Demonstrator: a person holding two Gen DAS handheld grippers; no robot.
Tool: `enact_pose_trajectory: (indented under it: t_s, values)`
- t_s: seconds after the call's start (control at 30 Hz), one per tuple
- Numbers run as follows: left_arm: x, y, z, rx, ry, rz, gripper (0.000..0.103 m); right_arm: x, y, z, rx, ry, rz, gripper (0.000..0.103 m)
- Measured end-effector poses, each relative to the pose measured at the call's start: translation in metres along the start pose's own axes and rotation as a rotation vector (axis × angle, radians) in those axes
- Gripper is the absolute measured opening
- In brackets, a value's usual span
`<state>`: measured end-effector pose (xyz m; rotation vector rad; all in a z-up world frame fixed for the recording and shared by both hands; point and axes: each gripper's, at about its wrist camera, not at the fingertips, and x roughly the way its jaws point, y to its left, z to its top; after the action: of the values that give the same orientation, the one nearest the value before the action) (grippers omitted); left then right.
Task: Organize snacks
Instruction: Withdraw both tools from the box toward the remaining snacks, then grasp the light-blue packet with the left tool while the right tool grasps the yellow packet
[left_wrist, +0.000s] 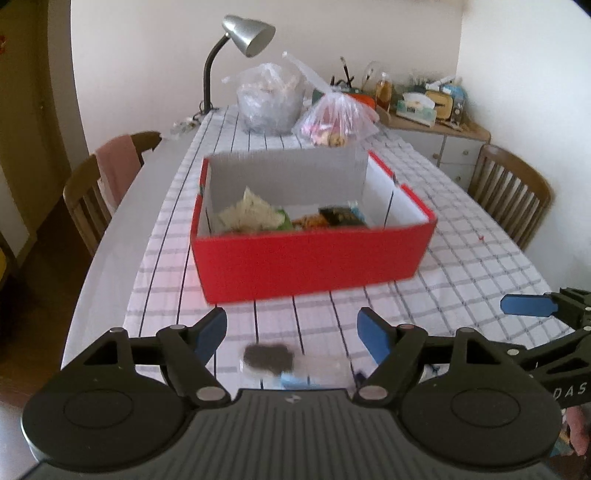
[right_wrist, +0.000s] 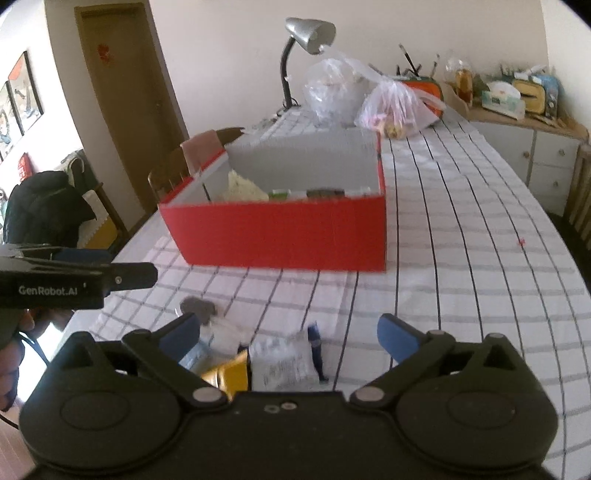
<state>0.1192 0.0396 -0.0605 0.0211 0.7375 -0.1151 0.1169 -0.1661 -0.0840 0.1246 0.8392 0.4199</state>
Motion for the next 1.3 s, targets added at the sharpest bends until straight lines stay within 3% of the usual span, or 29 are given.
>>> enact_pose_trajectory:
  t_s: [0.37, 0.5, 0.67, 0.83, 1.3]
  values:
    - [0.021, 0.003, -0.052, 0.027, 0.094, 0.005, 0.077, 0.004, 0.020, -0.046, -0.073, 0.026, 0.012, 0.103]
    - [0.027, 0.004, -0.055, 0.044, 0.121, -0.002, 0.077, 0.007, 0.031, -0.050, -0.128, 0.037, 0.008, 0.103]
    - [0.041, -0.007, -0.056, 0.180, 0.210, -0.033, 0.077, 0.014, 0.037, -0.051, -0.147, 0.056, 0.015, 0.102]
    - [0.069, 0.001, -0.058, 0.161, 0.284, -0.047, 0.077, 0.020, 0.044, -0.049, -0.173, 0.060, -0.013, 0.102]
    - [0.077, -0.005, -0.060, 0.267, 0.240, -0.072, 0.077, 0.035, 0.049, -0.042, -0.258, 0.111, -0.049, 0.096]
